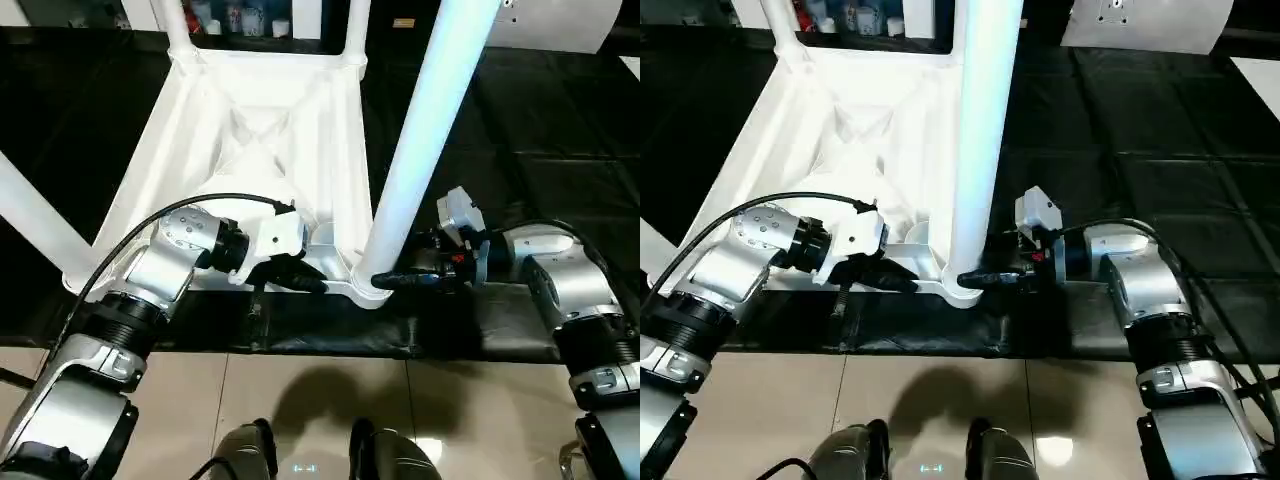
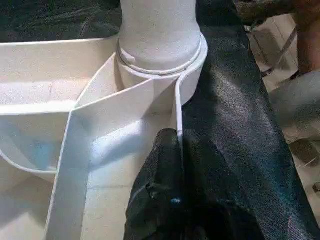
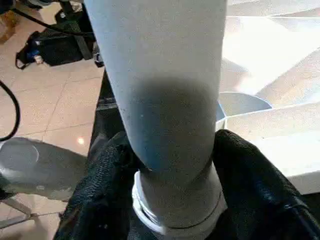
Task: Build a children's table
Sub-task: Rotate leg to tighten
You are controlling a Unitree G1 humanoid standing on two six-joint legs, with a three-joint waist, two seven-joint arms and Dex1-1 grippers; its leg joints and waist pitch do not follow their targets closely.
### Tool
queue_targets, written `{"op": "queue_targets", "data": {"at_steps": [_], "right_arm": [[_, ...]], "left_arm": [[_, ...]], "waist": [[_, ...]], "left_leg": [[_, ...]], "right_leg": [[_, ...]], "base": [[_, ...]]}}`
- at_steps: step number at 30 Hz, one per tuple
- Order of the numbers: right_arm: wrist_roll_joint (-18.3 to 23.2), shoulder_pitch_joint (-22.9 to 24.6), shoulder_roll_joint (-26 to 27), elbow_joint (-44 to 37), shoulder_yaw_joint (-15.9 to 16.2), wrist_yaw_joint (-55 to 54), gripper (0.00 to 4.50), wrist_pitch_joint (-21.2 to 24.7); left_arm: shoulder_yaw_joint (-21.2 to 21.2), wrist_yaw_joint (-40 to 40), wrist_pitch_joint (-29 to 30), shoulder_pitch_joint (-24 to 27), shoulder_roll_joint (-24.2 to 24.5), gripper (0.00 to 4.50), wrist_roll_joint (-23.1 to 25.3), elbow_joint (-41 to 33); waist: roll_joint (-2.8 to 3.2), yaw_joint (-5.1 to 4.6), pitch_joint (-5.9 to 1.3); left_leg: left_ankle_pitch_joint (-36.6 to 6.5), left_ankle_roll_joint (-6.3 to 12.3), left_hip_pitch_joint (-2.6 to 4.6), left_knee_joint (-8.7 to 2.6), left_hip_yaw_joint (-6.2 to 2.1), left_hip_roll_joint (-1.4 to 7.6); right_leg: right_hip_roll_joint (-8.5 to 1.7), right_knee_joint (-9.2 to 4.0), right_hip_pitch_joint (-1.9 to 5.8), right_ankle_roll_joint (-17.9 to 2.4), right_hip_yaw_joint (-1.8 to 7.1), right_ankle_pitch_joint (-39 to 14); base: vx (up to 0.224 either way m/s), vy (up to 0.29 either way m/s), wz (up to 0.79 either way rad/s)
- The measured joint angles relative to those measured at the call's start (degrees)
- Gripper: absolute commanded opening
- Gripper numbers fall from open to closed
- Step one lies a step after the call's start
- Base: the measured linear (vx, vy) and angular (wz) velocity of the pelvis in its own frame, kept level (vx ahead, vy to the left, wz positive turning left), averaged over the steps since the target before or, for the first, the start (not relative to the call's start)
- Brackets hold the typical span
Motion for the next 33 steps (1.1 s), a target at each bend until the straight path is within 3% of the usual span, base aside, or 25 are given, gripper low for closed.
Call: {"op": "queue_targets", "data": {"at_steps": [1,9,15,17,20,22,26,31,33], "right_arm": [[0.00,-0.17,-0.01,0.23,0.04,0.23,2.11,0.00],[0.06,-0.25,-0.10,0.32,-0.01,0.63,1.91,0.35],[-0.90,2.46,-0.05,-4.72,-1.12,-6.12,1.90,4.36],[-2.15,2.82,2.42,-5.85,-2.96,-13.64,1.90,7.58],[-3.73,2.77,7.01,-7.38,-5.44,-26.58,1.89,12.29],[-5.05,2.63,9.34,-7.96,-6.75,-32.84,1.89,14.05],[-8.65,1.06,16.84,-8.52,-9.35,-49.95,1.89,17.51],[-11.05,-0.22,24.59,-8.12,-11.89,-65.98,1.89,17.72],[-10.92,-0.18,27.88,-8.58,-14.31,-70.58,1.89,17.66]], "left_arm": [[-0.01,-0.04,0.00,0.00,0.00,0.00,0.00,-0.02],[-0.09,0.02,0.40,0.04,-0.05,0.00,0.00,-0.28],[1.19,4.57,2.86,-0.65,-2.55,0.00,0.43,1.59],[2.17,8.64,4.03,-2.10,-3.92,0.00,1.60,4.25],[2.97,15.14,6.56,-4.44,-6.33,0.00,3.50,7.33],[3.47,18.89,8.29,-5.56,-8.23,0.00,4.22,8.87],[4.89,28.06,11.31,-8.71,-12.33,0.00,5.14,13.75],[5.97,34.36,12.54,-11.39,-15.44,0.00,6.16,17.47],[6.49,35.75,12.62,-11.72,-16.44,0.00,6.38,18.03]], "waist": [[0.00,0.00,0.00],[0.00,0.07,0.00],[0.00,0.67,0.00],[-0.09,0.16,-0.05],[-0.11,-1.65,-0.07],[-0.15,-2.31,-0.08],[-0.15,-3.03,-0.08],[-0.15,-3.63,-0.08],[-0.15,-3.69,-0.08]], "left_leg": [[0.00,0.00,0.00,0.00,0.00,0.00],[0.00,0.00,0.00,0.00,0.00,0.00],[-0.03,-0.10,0.13,0.09,0.00,0.00],[-0.05,-0.40,0.31,0.13,-0.01,0.01],[0.05,-0.52,0.37,0.13,-0.02,-0.01],[0.06,-0.52,0.41,0.13,-0.02,-0.01],[0.06,-0.52,0.44,0.05,-0.14,-0.01],[0.07,-0.50,0.29,-0.01,-0.16,-0.02],[0.07,-0.48,0.24,0.00,-0.13,-0.06]], "right_leg": [[0.00,0.00,0.00,0.00,0.00,0.00],[0.00,0.00,0.00,0.00,0.00,0.00],[0.00,0.02,0.13,0.05,0.01,-0.02],[0.01,0.03,0.26,0.14,0.02,-0.08],[-0.01,-0.16,0.26,0.28,0.00,-0.16],[0.00,-0.27,0.29,0.29,-0.01,-0.17],[0.01,-0.77,0.32,0.29,-0.24,-0.17],[-0.12,-1.35,0.32,0.29,-0.52,-0.16],[-0.19,-1.37,0.32,0.27,-0.52,-0.15]], "base": [[0.000,0.000,0.00],[0.000,0.000,0.00],[0.000,0.000,0.00],[0.000,0.000,0.00],[-0.051,0.009,-0.08],[0.000,0.000,0.00],[0.000,0.000,0.00],[0.000,0.000,0.00],[0.000,0.000,0.00]]}}
